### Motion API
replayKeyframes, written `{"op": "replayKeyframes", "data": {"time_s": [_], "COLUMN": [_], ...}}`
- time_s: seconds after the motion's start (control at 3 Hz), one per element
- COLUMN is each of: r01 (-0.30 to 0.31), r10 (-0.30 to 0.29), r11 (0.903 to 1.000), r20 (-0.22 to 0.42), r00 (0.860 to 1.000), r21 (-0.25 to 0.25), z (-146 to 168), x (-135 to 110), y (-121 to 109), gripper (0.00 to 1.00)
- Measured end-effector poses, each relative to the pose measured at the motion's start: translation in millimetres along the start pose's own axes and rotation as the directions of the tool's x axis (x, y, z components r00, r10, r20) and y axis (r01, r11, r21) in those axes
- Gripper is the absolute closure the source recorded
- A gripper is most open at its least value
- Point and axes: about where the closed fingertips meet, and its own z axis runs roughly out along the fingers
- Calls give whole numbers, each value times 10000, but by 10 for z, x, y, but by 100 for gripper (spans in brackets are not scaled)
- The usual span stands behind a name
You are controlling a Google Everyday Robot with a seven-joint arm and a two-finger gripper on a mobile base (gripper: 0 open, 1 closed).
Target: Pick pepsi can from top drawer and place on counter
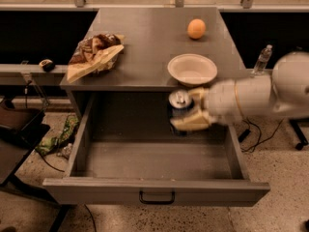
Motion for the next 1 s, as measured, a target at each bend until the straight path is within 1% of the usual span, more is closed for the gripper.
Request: {"op": "replayKeyframes", "data": {"time_s": [0.33,0.67,1.0], "r01": [366,590,423], "r10": [-368,-596,-511], "r11": [9992,9981,9946], "r20": [-83,390,920], "r00": [9993,9975,9944], "r21": [-170,163,951], "z": [-490,-618,-400], "x": [-842,-1861,-2366], "y": [-4,-367,-835], "gripper": [100,100,100]}}
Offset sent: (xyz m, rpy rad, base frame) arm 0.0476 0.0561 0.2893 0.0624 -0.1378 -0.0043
